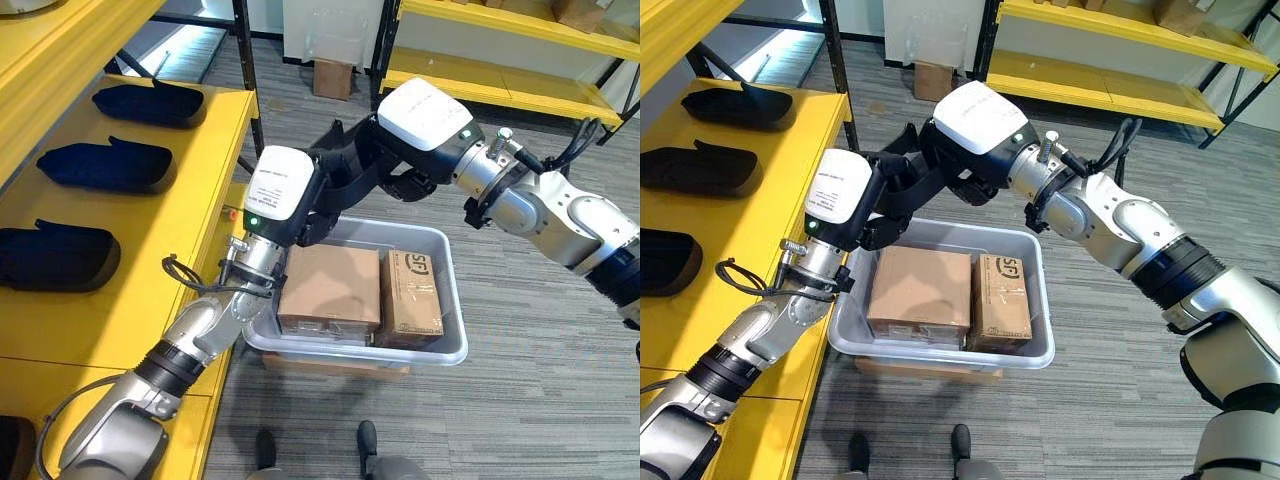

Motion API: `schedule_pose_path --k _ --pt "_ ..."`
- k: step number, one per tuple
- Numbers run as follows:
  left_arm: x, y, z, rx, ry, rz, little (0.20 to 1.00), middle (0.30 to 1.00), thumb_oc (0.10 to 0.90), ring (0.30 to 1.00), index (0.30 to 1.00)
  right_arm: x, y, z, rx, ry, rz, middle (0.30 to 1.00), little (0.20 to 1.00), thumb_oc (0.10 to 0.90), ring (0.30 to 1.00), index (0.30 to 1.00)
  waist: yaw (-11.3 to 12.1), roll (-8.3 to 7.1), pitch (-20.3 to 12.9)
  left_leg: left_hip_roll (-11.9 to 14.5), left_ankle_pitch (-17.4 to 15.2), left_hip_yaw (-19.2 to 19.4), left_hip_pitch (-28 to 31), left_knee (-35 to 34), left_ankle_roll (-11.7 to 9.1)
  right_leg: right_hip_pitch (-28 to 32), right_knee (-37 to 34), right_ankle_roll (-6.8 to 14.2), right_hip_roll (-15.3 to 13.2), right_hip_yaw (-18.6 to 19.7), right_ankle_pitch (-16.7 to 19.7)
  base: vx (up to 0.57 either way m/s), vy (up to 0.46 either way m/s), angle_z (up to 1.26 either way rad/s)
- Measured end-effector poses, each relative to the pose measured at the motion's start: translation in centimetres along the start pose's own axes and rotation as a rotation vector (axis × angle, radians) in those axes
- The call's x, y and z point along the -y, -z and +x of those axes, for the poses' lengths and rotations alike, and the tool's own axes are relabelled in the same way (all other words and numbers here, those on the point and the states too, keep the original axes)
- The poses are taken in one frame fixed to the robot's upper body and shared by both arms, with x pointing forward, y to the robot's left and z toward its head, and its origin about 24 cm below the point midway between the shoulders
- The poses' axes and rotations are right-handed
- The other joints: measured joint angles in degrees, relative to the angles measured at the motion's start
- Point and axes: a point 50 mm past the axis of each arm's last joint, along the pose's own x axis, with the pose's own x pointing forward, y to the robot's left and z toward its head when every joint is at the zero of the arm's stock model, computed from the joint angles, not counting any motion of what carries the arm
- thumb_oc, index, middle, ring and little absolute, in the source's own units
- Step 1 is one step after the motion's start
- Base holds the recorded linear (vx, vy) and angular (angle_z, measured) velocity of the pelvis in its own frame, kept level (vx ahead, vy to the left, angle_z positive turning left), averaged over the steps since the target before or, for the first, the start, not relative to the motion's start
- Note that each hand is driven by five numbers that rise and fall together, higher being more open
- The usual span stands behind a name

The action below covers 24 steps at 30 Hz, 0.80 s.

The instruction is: Move parts from the plastic box to the shelf.

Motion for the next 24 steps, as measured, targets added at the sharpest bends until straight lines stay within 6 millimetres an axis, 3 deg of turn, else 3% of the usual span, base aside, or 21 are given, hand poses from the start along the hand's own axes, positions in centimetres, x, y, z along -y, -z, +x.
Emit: schedule_pose_path --k 7,8,9,16,21,24 --pt "-0.1 0.1 0.0 -0.005 -0.009 0.001 0.300 0.300 0.400 0.300 0.300 -0.1 -0.1 0.1 0.004 0.002 0.005 0.300 0.300 0.400 0.300 0.300 -0.9 0.02 0.0 0.0 0.0 0.0 0.0 0.0 0.0 0.0 0.0 0.0 0.0 0.0 0.0 0.00 0.000 0.00" --pt "0.0 0.1 0.0 -0.004 -0.009 -0.001 0.300 0.300 0.400 0.300 0.300 -0.1 -0.1 0.1 0.001 0.003 0.007 0.555 0.555 0.582 0.555 0.555 -0.9 0.02 0.0 0.0 0.0 0.1 0.1 0.0 0.0 0.0 0.0 0.0 0.0 0.1 0.0 0.00 0.000 0.00" --pt "0.0 0.0 0.0 -0.004 -0.009 -0.002 0.300 0.300 0.400 0.300 0.300 -0.1 -0.1 0.1 -0.005 0.007 0.023 1.000 1.000 0.900 1.000 1.000 -1.0 0.03 0.0 0.0 0.0 0.1 0.1 0.0 0.0 0.0 0.0 0.0 0.0 0.1 0.0 -0.01 0.015 -0.03" --pt "0.1 1.0 -1.6 -0.069 0.022 -0.011 0.300 0.300 0.400 0.300 0.300 -1.4 -0.5 -2.3 -0.110 0.214 0.450 1.000 1.000 0.900 1.000 1.000 -1.0 1.19 -0.7 -0.1 -0.5 1.3 0.6 -0.1 0.1 -0.2 0.0 0.0 -0.1 0.8 0.0 -0.02 0.007 -0.08" --pt "1.0 3.4 -6.6 -0.266 0.142 -0.001 0.300 0.300 0.400 0.300 0.300 -1.5 -0.4 -7.5 -0.207 0.407 0.647 1.000 1.000 0.900 1.000 1.000 -2.3 2.49 -1.5 0.0 -1.1 2.2 1.1 -0.1 0.1 -0.3 0.0 0.0 -0.1 1.7 -0.2 0.00 -0.019 -0.11" --pt "1.0 4.4 -9.6 -0.373 0.194 -0.002 0.300 0.300 0.400 0.300 0.300 -3.2 0.2 -11.3 -0.342 0.454 0.737 1.000 1.000 0.900 1.000 1.000 -3.0 2.69 -1.5 0.1 -1.2 2.5 1.3 -0.1 0.1 -0.3 0.0 0.1 0.1 1.9 -0.2 0.00 -0.019 -0.02"
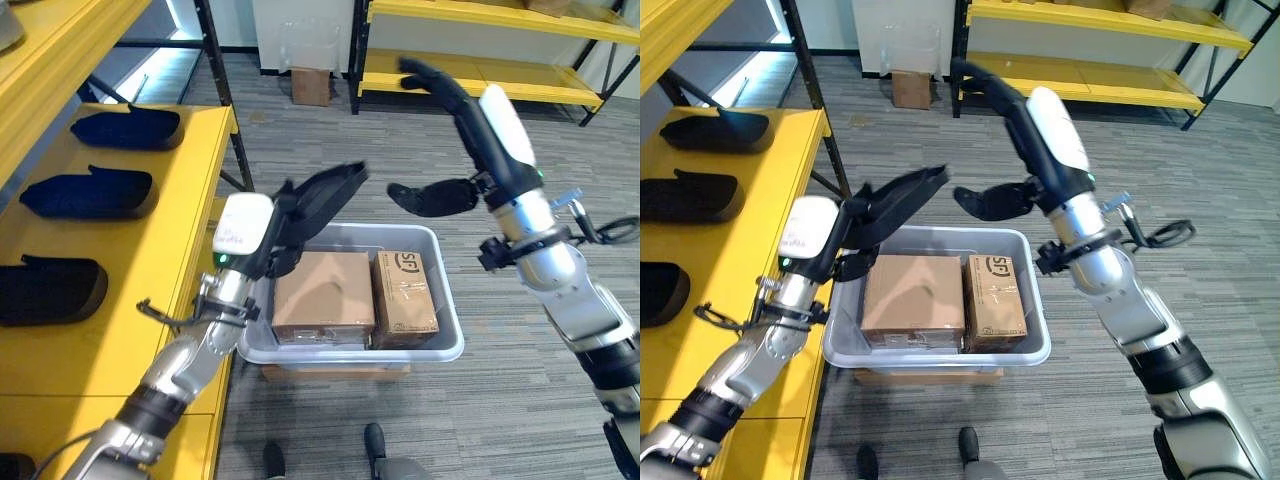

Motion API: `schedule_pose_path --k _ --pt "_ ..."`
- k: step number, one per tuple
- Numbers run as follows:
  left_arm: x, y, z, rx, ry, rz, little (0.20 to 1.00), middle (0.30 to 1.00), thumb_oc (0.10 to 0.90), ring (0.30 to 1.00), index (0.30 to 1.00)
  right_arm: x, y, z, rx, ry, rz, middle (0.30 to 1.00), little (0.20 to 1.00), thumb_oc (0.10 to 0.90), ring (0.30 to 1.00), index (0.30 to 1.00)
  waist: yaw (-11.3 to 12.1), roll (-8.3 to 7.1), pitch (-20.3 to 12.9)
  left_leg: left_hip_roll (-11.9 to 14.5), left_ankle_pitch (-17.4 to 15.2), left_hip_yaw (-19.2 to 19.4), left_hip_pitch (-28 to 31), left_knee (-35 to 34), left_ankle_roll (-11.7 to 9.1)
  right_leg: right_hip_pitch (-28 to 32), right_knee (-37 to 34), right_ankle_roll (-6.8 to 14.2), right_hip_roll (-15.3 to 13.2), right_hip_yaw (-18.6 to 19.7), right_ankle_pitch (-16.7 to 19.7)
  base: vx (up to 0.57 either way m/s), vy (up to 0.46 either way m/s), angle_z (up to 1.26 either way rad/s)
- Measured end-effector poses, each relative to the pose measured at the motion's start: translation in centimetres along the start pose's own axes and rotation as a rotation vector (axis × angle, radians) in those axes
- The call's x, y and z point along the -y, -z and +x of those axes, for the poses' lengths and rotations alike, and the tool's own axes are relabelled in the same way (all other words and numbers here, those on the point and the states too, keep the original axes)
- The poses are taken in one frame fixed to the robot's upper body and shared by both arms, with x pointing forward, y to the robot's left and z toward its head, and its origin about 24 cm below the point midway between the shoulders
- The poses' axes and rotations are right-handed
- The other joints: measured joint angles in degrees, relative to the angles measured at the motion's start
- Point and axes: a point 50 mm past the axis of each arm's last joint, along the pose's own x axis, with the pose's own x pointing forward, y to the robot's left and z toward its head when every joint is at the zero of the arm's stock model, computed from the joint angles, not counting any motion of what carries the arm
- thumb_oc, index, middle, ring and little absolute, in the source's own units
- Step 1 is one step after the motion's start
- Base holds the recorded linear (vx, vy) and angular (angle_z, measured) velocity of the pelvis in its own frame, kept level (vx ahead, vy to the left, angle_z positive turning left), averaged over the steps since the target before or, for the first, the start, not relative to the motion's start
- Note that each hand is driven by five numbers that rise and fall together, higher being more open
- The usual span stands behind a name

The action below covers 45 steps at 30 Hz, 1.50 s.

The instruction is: Move parts from the plastic box to the shelf.

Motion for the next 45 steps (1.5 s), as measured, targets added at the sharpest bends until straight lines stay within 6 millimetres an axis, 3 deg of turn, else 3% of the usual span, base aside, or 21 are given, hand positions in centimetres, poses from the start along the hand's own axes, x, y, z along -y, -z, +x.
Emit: schedule_pose_path --k 2,4,8,13,18,23,27,28,29,30,31,33,35,36,38,39,41,45 --pt "-0.2 1.0 -1.9 -0.065 0.014 -0.022 0.300 0.300 0.400 0.300 0.300 -0.2 2.1 -3.9 -0.147 0.084 0.110 1.000 1.000 0.900 1.000 1.000 0.2 0.18 -0.1 0.2 -0.2 0.0 0.2 0.0 0.0 0.2 0.0 -0.1 0.1 0.1 -0.3 0.01 -0.035 -0.04" --pt "-0.5 1.8 -2.6 -0.109 0.008 -0.017 0.300 0.300 0.400 0.300 0.300 -0.8 3.3 -5.8 -0.256 0.049 0.133 1.000 1.000 0.900 1.000 1.000 0.2 0.82 -0.1 0.1 -0.5 0.4 0.4 -0.2 0.3 0.1 -0.1 -0.1 0.0 0.7 -0.4 -0.04 -0.045 -0.10" --pt "-1.4 2.0 -3.5 -0.127 -0.023 -0.018 0.300 0.300 0.400 0.300 0.300 -2.4 4.5 -9.4 -0.388 0.034 0.248 1.000 1.000 0.900 1.000 1.000 -0.2 2.10 -0.8 0.1 -0.8 0.5 0.4 -0.2 0.3 0.0 -0.2 -0.1 0.1 1.2 -0.7 -0.02 -0.054 -0.03" --pt "-2.7 1.7 -4.8 -0.124 -0.071 -0.037 0.300 0.300 0.400 0.300 0.300 -3.6 5.0 -12.3 -0.493 0.017 0.324 1.000 1.000 0.900 1.000 1.000 -1.0 3.97 -1.8 0.3 -0.7 0.7 0.5 -0.2 0.2 0.1 0.0 0.1 0.2 1.2 -0.6 -0.06 -0.080 -0.01" --pt "-3.6 1.3 -4.9 -0.123 -0.124 -0.083 0.300 0.300 0.400 0.300 0.300 -4.4 4.8 -12.1 -0.486 -0.010 0.369 1.000 1.000 0.900 1.000 1.000 -1.0 4.51 -1.9 1.2 -0.5 1.3 1.0 0.0 -0.1 0.0 0.0 -0.2 1.4 1.8 -0.4 -0.17 -0.174 -0.11" --pt "-4.2 1.3 -5.0 -0.126 -0.151 -0.114 0.300 0.300 0.400 0.300 0.300 -5.4 3.7 -9.0 -0.366 -0.087 0.384 1.000 1.000 0.900 1.000 1.000 1.1 5.29 -1.2 4.6 0.0 2.0 1.1 0.6 -0.7 -2.7 5.3 -2.0 4.9 2.0 -3.0 -0.17 -0.274 -0.12" --pt "-4.5 0.4 -4.6 -0.078 -0.172 -0.131 0.300 0.300 0.400 0.300 0.300 -4.4 3.1 -7.2 -0.288 -0.088 0.336 1.000 1.000 0.900 1.000 1.000 2.2 7.63 0.6 6.0 2.8 -3.1 -3.5 2.3 -1.9 -4.1 8.6 -3.6 6.8 -3.5 -4.8 -0.20 -0.209 0.74" --pt "-4.6 -0.2 -3.8 -0.043 -0.184 -0.142 0.300 0.300 0.400 0.300 0.300 -3.8 2.9 -6.8 -0.269 -0.079 0.291 1.000 1.000 0.900 1.000 1.000 2.1 7.73 1.8 5.0 6.9 -4.1 -5.6 1.9 -0.6 -4.6 9.4 -4.4 5.3 -6.4 -5.7 -0.13 -0.167 1.23" --pt "-4.7 -0.5 -3.6 -0.028 -0.193 -0.147 0.300 0.300 0.400 0.300 0.300 -3.6 2.8 -6.5 -0.255 -0.082 0.274 1.000 1.000 0.900 1.000 1.000 2.5 8.33 2.6 4.8 7.6 -3.7 -6.4 1.6 0.3 -4.8 10.2 -4.8 5.1 -8.1 -6.1 -0.13 -0.161 1.29" --pt "-4.9 -0.7 -3.6 -0.015 -0.201 -0.150 0.300 0.300 0.400 0.300 0.300 -3.4 2.7 -6.1 -0.240 -0.084 0.263 1.000 1.000 0.900 1.000 1.000 2.8 9.14 3.2 5.0 4.3 -2.8 -6.8 2.1 3.3 -5.4 10.7 -5.5 5.0 -9.1 -6.8 -0.10 -0.098 0.73" --pt "-5.1 -0.9 -3.5 -0.005 -0.206 -0.150 0.300 0.300 0.400 0.300 0.300 -3.4 2.6 -6.0 -0.232 -0.077 0.259 1.000 1.000 0.900 1.000 1.000 3.5 9.51 3.8 5.0 0.8 -2.4 -7.2 2.7 3.5 -5.9 12.4 -5.8 4.9 -10.1 -7.5 -0.14 -0.102 0.62" --pt "-5.5 -1.2 -3.4 0.013 -0.220 -0.150 0.300 0.300 0.400 0.300 0.300 -3.6 2.0 -5.9 -0.207 -0.088 0.248 1.000 1.000 0.900 1.000 1.000 4.7 8.45 4.6 4.2 -8.2 0.1 -9.2 4.0 2.6 -8.6 18.1 -6.7 3.4 -10.2 -10.7 -0.13 -0.071 0.80" --pt "-5.8 -1.5 -3.3 0.033 -0.235 -0.149 0.300 0.300 0.400 0.300 0.300 -3.8 1.6 -5.7 -0.187 -0.074 0.265 1.000 1.000 0.900 1.000 1.000 4.8 5.15 5.3 2.5 -7.2 0.4 -10.3 11.0 2.5 -8.8 17.2 -8.2 -1.8 -12.6 -10.2 -0.08 -0.025 0.79" --pt "-5.8 -1.5 -3.3 0.034 -0.234 -0.150 0.300 0.300 0.400 0.300 0.300 -3.9 1.6 -5.7 -0.188 -0.071 0.269 1.000 1.000 0.900 1.000 1.000 4.8 4.58 5.3 2.9 -7.6 0.8 -10.6 16.7 2.1 -8.2 16.0 -8.3 -2.7 -13.5 -9.4 -0.06 0.002 0.62" --pt "-5.8 -1.7 -3.3 0.043 -0.239 -0.156 0.300 0.300 0.400 0.300 0.300 -3.5 1.5 -5.6 -0.179 -0.060 0.257 1.000 1.000 0.900 1.000 1.000 3.2 5.36 5.0 4.0 -4.9 0.6 -6.2 18.0 1.3 -6.3 14.1 -6.9 -3.4 -15.4 -9.1 -0.08 0.036 0.64" --pt "-5.9 -1.8 -3.3 0.053 -0.241 -0.158 0.300 0.300 0.400 0.300 0.300 -3.2 1.5 -5.6 -0.176 -0.043 0.254 1.000 1.000 0.900 1.000 1.000 2.6 6.48 4.5 4.8 -0.5 1.0 -3.7 18.0 0.8 -6.0 14.3 -6.1 -3.5 -17.2 -8.4 -0.07 0.081 0.73" --pt "-6.0 -2.3 -2.8 0.081 -0.250 -0.164 0.300 0.300 0.400 0.300 0.300 -2.7 1.7 -6.0 -0.195 0.003 0.252 1.000 1.000 0.900 1.000 1.000 0.4 6.76 4.6 3.8 1.0 1.4 -2.5 13.5 -0.1 -5.3 15.7 -5.6 -4.6 -20.4 -8.5 0.07 0.109 0.91" --pt "-6.1 -2.5 -3.0 0.084 -0.257 -0.169 0.300 0.300 0.400 0.300 0.300 -2.4 2.2 -7.1 -0.241 0.055 0.256 1.000 1.000 0.900 1.000 1.000 -0.3 7.59 4.0 2.9 1.5 4.4 0.7 8.4 -0.3 -0.9 15.2 -5.4 -6.1 -24.1 -8.5 0.08 0.168 0.82"
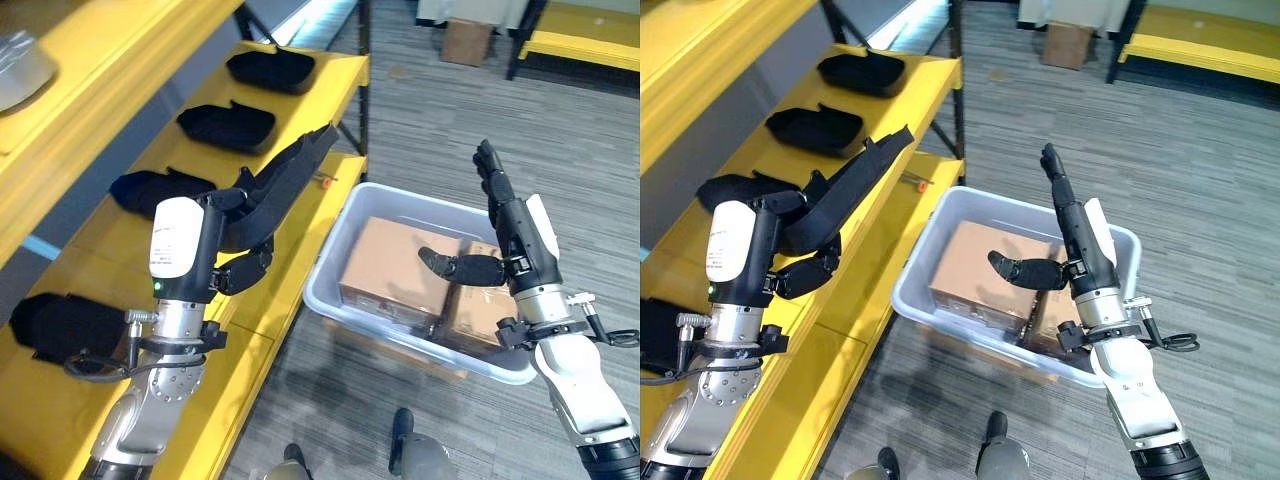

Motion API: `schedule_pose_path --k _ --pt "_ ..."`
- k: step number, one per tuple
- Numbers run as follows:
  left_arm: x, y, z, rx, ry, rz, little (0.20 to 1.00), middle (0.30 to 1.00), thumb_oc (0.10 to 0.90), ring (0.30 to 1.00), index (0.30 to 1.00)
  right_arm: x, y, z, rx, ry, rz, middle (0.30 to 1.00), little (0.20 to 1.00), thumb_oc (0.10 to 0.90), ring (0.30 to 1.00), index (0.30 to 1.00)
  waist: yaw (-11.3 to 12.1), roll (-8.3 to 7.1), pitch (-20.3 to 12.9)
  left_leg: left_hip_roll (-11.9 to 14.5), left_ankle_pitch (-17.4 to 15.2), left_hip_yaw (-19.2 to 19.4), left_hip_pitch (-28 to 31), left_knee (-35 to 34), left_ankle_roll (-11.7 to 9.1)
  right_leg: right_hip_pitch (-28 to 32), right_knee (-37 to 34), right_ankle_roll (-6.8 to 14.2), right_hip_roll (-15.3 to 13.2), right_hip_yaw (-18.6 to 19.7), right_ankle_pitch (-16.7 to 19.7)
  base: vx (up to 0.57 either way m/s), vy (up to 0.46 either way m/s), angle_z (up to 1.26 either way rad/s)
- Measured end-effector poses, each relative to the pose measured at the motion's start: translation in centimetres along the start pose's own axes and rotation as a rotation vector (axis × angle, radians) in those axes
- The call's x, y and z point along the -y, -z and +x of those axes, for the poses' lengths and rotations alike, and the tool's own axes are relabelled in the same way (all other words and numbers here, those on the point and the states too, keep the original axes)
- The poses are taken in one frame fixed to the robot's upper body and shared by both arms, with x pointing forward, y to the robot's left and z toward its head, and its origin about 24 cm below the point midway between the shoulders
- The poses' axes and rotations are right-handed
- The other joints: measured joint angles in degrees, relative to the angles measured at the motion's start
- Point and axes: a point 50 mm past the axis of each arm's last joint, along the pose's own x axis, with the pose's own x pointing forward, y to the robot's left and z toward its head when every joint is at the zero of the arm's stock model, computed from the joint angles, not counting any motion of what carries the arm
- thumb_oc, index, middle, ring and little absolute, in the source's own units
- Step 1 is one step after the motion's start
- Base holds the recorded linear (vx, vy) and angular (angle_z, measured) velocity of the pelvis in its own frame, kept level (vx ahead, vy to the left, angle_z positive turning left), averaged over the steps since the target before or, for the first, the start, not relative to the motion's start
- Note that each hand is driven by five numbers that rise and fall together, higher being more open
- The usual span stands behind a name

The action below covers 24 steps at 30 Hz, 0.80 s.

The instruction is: Move parts from the plastic box to the shelf.

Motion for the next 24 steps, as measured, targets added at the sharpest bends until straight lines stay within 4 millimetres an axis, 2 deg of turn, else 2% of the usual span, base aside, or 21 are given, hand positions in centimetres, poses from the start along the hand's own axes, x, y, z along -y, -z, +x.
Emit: schedule_pose_path --k 4,10,14,16,19,21,23,24 --pt "-0.6 -0.7 0.0 0.028 -0.022 -0.003 0.300 0.300 0.400 0.300 0.300 0.4 0.0 -0.2 -0.002 0.030 0.001 1.000 1.000 0.900 1.000 1.000 1.5 0.72 -1.2 -0.7 -0.1 -0.4 0.7 -5.3 -0.1 1.1 -2.6 1.4 0.1 -1.2 0.8 0.04 0.140 0.43" --pt "-0.3 -0.8 -0.2 0.023 -0.012 -0.013 0.300 0.300 0.400 0.300 0.300 0.1 0.1 -0.4 -0.003 0.040 -0.014 1.000 1.000 0.900 1.000 1.000 3.0 0.34 -2.0 -2.6 -0.4 -0.7 0.7 -8.2 0.2 2.8 -4.8 4.0 -0.9 -3.1 2.4 0.02 0.225 0.29" --pt "-0.2 -0.7 -0.4 0.011 -0.014 -0.021 0.300 0.300 0.400 0.300 0.300 -0.1 0.2 -0.5 -0.006 0.039 -0.020 1.000 1.000 0.900 1.000 1.000 4.2 -0.78 -2.8 -3.9 -1.0 -0.8 -0.8 -8.3 0.4 2.8 -7.2 6.5 -1.3 -2.9 3.8 -0.01 0.150 0.15" --pt "0.0 -0.7 -0.7 -0.004 -0.017 -0.033 0.300 0.300 0.400 0.300 0.300 -0.5 0.3 -0.5 -0.008 0.045 -0.008 1.000 1.000 0.900 1.000 1.000 5.3 -1.50 -3.6 -4.8 -1.6 -1.2 -1.5 -8.3 0.8 3.0 -8.0 6.8 -2.3 -3.2 4.4 -0.02 0.210 0.12" --pt "0.2 -0.6 -1.1 -0.012 -0.004 -0.033 0.300 0.300 0.400 0.300 0.300 -0.6 0.3 -0.6 -0.008 0.042 -0.017 1.000 1.000 0.900 1.000 1.000 5.5 -2.61 -4.6 -6.2 -1.3 -2.1 -2.4 -8.0 1.6 2.8 -8.1 7.5 -3.4 -3.4 4.8 -0.02 0.228 0.19" --pt "0.4 -0.4 -1.4 -0.025 0.000 -0.024 0.300 0.300 0.400 0.300 0.300 -0.7 0.3 -0.6 -0.009 0.038 -0.028 1.000 1.000 0.900 1.000 1.000 5.4 -4.22 -5.2 -8.3 -2.1 -3.0 -4.2 -6.0 3.1 2.5 -7.7 8.4 -5.7 -4.4 5.3 -0.02 0.373 0.28" --pt "0.5 -0.2 -1.5 -0.030 0.011 -0.011 0.300 0.300 0.400 0.300 0.300 -0.8 0.5 -1.0 -0.019 0.035 -0.045 1.000 1.000 0.900 1.000 1.000 5.3 -5.15 -5.2 -10.2 -3.0 -3.5 -5.6 -3.7 4.8 2.1 -6.0 9.1 -7.8 -4.2 6.1 -0.08 0.319 0.26" --pt "0.6 -0.2 -1.5 -0.032 0.011 -0.011 0.300 0.300 0.400 0.300 0.300 -0.9 0.6 -1.2 -0.027 0.036 -0.045 1.000 1.000 0.900 1.000 1.000 5.1 -5.11 -5.2 -10.2 -3.6 -3.8 -6.4 -3.1 5.3 1.7 -4.9 9.0 -8.3 -3.5 5.8 -0.05 0.238 0.38"
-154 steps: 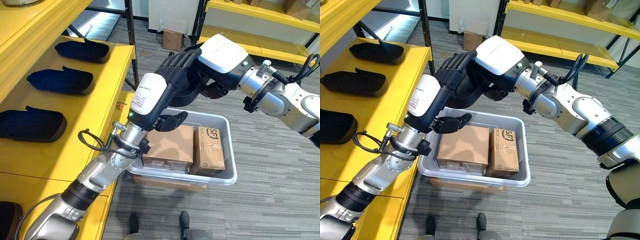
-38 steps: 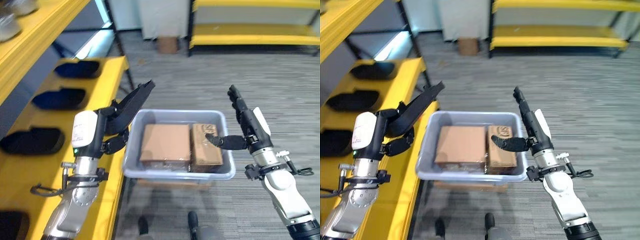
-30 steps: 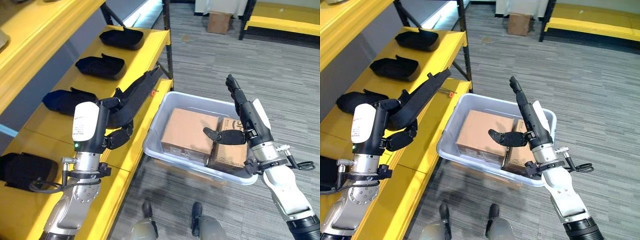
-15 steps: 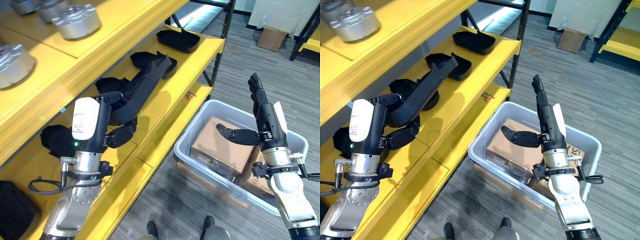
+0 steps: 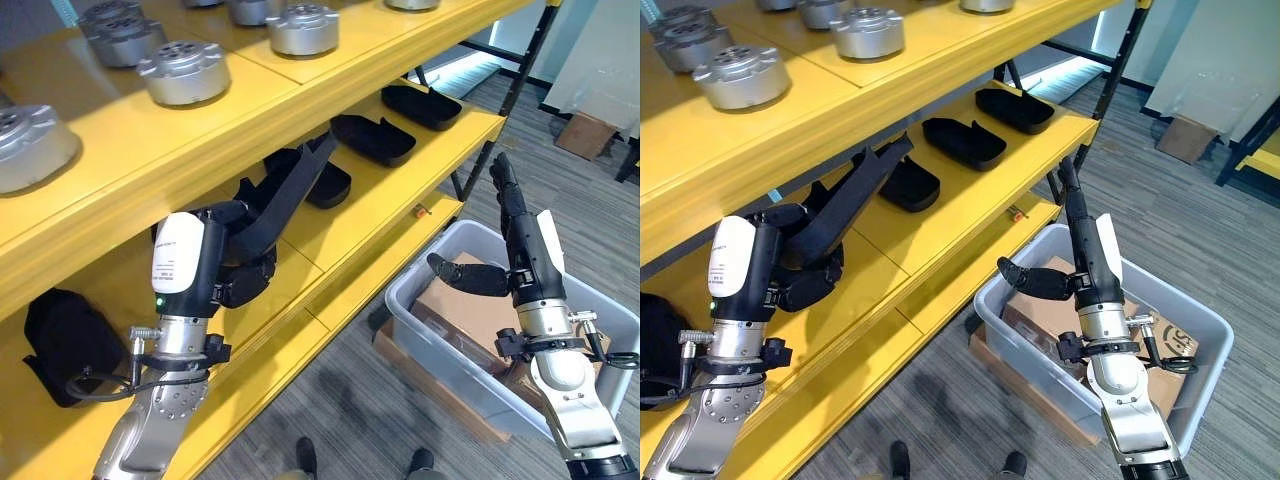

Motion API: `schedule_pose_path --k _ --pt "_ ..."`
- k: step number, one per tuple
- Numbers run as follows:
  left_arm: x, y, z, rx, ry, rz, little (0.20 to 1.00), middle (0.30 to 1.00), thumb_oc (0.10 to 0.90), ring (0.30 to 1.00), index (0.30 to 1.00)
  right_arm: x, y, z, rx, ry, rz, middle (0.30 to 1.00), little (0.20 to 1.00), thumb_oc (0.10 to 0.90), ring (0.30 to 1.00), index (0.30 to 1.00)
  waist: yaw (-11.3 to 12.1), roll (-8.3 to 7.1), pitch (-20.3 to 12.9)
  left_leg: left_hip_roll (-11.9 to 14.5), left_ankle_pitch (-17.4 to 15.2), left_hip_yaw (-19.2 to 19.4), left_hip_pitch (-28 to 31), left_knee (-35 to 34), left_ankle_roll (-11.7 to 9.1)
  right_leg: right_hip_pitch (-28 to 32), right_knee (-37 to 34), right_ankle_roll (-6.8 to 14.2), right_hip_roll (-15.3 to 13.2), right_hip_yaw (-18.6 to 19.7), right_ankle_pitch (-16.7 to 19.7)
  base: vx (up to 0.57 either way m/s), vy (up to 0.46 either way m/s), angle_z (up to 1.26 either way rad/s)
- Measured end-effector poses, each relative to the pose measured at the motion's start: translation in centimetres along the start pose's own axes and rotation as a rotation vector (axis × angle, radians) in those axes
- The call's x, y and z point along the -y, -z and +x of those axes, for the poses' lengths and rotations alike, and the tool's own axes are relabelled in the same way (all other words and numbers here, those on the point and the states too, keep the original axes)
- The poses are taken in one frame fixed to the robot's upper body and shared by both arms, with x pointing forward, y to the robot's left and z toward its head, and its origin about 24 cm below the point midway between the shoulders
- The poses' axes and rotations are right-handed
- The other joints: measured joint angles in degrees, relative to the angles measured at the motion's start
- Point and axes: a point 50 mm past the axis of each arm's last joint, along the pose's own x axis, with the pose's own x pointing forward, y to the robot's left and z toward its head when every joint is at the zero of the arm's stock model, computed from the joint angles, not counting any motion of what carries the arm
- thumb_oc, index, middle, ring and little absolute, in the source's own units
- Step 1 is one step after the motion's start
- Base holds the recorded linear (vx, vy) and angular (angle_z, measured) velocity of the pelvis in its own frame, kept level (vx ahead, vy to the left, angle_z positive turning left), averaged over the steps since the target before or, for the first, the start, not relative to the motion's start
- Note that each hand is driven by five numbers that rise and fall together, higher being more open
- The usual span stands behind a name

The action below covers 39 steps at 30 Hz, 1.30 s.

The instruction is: Move parts from the plastic box to the shelf.

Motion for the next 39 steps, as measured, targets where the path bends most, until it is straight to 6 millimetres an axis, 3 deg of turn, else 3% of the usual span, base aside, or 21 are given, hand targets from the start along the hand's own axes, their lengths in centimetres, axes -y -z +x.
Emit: schedule_pose_path --k 2,3,4,5,7,8,10,24,26,28,30,31,32,33,35,36,37,39 --pt "0.0 0.4 0.0 -0.014 0.002 0.015 0.300 0.300 0.400 0.300 0.300 -0.4 0.6 -0.9 -0.041 -0.014 0.005 1.000 1.000 0.900 1.000 1.000 -1.8 -0.13 0.1 -1.6 0.3 -1.9 0.3 0.0 1.5 -2.0 4.7 -1.7 -0.7 9.1 0.2 -0.02 0.245 0.45" --pt "-0.2 0.6 0.1 -0.021 -0.010 0.022 0.300 0.300 0.400 0.300 0.300 -0.5 0.8 -1.1 -0.051 -0.024 0.004 1.000 1.000 0.900 1.000 1.000 -2.1 0.25 0.1 -0.8 0.5 -3.3 0.7 -1.0 2.5 -5.5 9.5 -1.8 0.6 16.6 -2.9 0.00 0.103 0.35" --pt "-0.2 0.7 0.1 -0.026 -0.020 0.023 0.300 0.300 0.400 0.300 0.300 -0.6 0.9 -1.3 -0.060 -0.029 0.004 1.000 1.000 0.900 1.000 1.000 -2.6 0.60 0.2 0.0 1.1 -4.2 0.9 -1.6 2.5 -6.4 11.2 -1.5 3.0 19.8 -6.0 0.03 0.074 0.36" --pt "-0.3 0.9 0.2 -0.034 -0.029 0.030 0.300 0.300 0.400 0.300 0.300 -0.7 1.1 -1.7 -0.076 -0.036 0.005 1.000 1.000 0.900 1.000 1.000 -2.9 0.76 0.2 1.0 2.1 -5.2 1.6 -3.3 2.2 -7.2 11.9 -2.3 8.2 23.2 -9.0 0.04 0.039 0.42" --pt "-0.4 1.2 0.2 -0.049 -0.030 0.033 0.300 0.300 0.400 0.300 0.300 -0.5 1.4 -2.2 -0.090 -0.032 0.001 1.000 1.000 0.900 1.000 1.000 -3.3 -0.31 0.1 0.8 2.5 -7.6 2.3 -4.2 1.7 -5.6 9.0 -3.0 15.1 23.0 -10.9 0.07 0.023 0.72" --pt "-0.3 1.2 0.2 -0.054 -0.026 0.028 0.300 0.300 0.400 0.300 0.300 -0.2 1.5 -2.5 -0.098 -0.023 -0.008 1.000 1.000 0.900 1.000 1.000 -4.4 -1.25 -0.1 -0.3 2.7 -9.5 2.3 -4.2 1.4 -3.8 5.3 -7.6 17.9 23.7 -10.7 0.05 0.001 0.90" --pt "0.1 1.3 -0.1 -0.069 -0.006 0.014 0.300 0.300 0.400 0.300 0.300 0.4 1.7 -2.6 -0.105 -0.008 -0.021 1.000 1.000 0.900 1.000 1.000 -3.6 -0.23 -0.1 -0.1 2.7 -10.1 2.0 -4.1 0.7 -2.8 4.1 -6.4 19.3 24.9 -9.6 0.02 -0.014 0.43" --pt "0.5 1.3 -0.3 -0.078 0.022 0.001 0.300 0.300 0.400 0.300 0.300 0.9 1.6 -2.8 -0.107 0.010 -0.034 1.000 1.000 0.900 1.000 1.000 -4.0 0.12 -0.3 0.0 3.9 -13.2 3.1 -5.2 -1.4 3.6 -4.6 -7.0 20.3 24.8 -6.9 -0.05 -0.078 0.11" --pt "0.5 1.2 -0.2 -0.072 0.022 -0.001 0.300 0.300 0.400 0.300 0.300 1.0 1.5 -2.7 -0.101 0.008 -0.039 1.000 1.000 0.900 1.000 1.000 -4.6 0.24 -0.2 -0.8 4.3 -14.3 0.9 -2.1 -2.0 3.3 -3.9 -7.1 20.1 24.4 -7.4 -0.20 -0.038 0.57" --pt "0.6 1.2 -0.1 -0.071 0.023 -0.004 0.300 0.300 0.400 0.300 0.300 1.2 1.4 -2.5 -0.092 -0.003 -0.054 1.000 1.000 0.900 1.000 1.000 -4.6 0.71 0.0 -0.8 5.6 -12.9 0.0 -1.9 -3.7 3.1 -3.1 -7.7 19.8 22.7 -7.8 -0.14 -0.009 0.61" --pt "0.6 1.1 -0.1 -0.069 0.023 -0.005 0.300 0.300 0.400 0.300 0.300 1.3 1.3 -2.4 -0.086 -0.013 -0.069 1.000 1.000 0.900 1.000 1.000 -3.6 2.21 0.4 1.2 3.5 -9.1 -0.2 -2.7 -4.5 2.6 -0.4 -9.1 21.1 21.3 -9.0 -0.07 -0.003 0.31" --pt "0.2 1.3 -0.1 -0.071 0.019 0.009 0.300 0.300 0.400 0.300 0.300 0.9 1.2 -2.3 -0.079 -0.024 -0.056 1.000 1.000 0.900 1.000 1.000 -2.5 -0.04 0.4 1.6 -1.4 -4.1 0.2 -2.4 -4.9 0.7 0.9 -10.5 18.8 21.7 -9.5 -0.03 0.029 0.13" --pt "0.0 1.5 0.0 -0.070 0.010 0.019 0.300 0.300 0.400 0.300 0.300 0.6 1.0 -2.0 -0.061 -0.024 -0.045 1.000 1.000 0.900 1.000 1.000 -2.6 -2.35 1.3 1.5 -3.2 -3.2 -1.1 2.9 -2.2 0.6 1.4 -10.8 16.7 21.0 -9.1 -0.05 0.085 0.16" --pt "0.0 1.5 0.0 -0.072 0.010 0.016 0.300 0.300 0.400 0.300 0.300 0.6 0.8 -1.7 -0.051 -0.017 -0.039 1.000 1.000 0.900 1.000 1.000 -2.9 -3.50 1.6 3.3 -4.0 -3.1 -2.2 9.1 -2.1 0.7 1.0 -11.1 16.1 20.6 -8.5 -0.04 0.068 0.29" --pt "0.2 1.4 -0.1 -0.079 0.012 -0.011 0.300 0.300 0.400 0.300 0.300 1.0 0.6 -1.5 -0.034 0.000 -0.046 1.000 1.000 0.900 1.000 1.000 -3.8 -3.27 1.5 8.0 -5.3 -3.0 -1.9 14.8 -3.3 0.8 0.8 -10.9 16.0 19.0 -8.4 -0.06 0.102 0.37" --pt "0.3 1.3 -0.1 -0.077 0.012 -0.030 0.300 0.300 0.400 0.300 0.300 1.3 0.5 -1.5 -0.029 0.029 -0.048 1.000 1.000 0.900 1.000 1.000 -5.4 -2.38 1.5 12.2 -5.3 -3.5 -0.8 15.4 -4.0 1.1 1.1 -10.6 16.2 17.4 -8.5 -0.10 0.216 0.69" --pt "0.4 1.0 0.1 -0.059 0.011 -0.039 0.300 0.300 0.400 0.300 0.300 1.7 0.5 -1.5 -0.028 0.065 -0.051 1.000 1.000 0.900 1.000 1.000 -7.0 -1.46 1.4 15.1 -4.3 -3.1 0.8 13.7 -6.0 0.4 2.0 -10.5 16.5 15.8 -8.9 -0.10 0.213 0.71" --pt "0.7 0.2 1.2 -0.009 0.006 -0.058 0.300 0.300 0.400 0.300 0.300 2.7 0.4 -1.4 -0.023 0.134 -0.062 1.000 1.000 0.900 1.000 1.000 -7.9 0.46 1.7 18.8 -2.8 -3.1 1.5 8.6 -8.5 -2.8 5.1 -9.8 15.4 13.6 -9.2 -0.10 0.285 0.73"
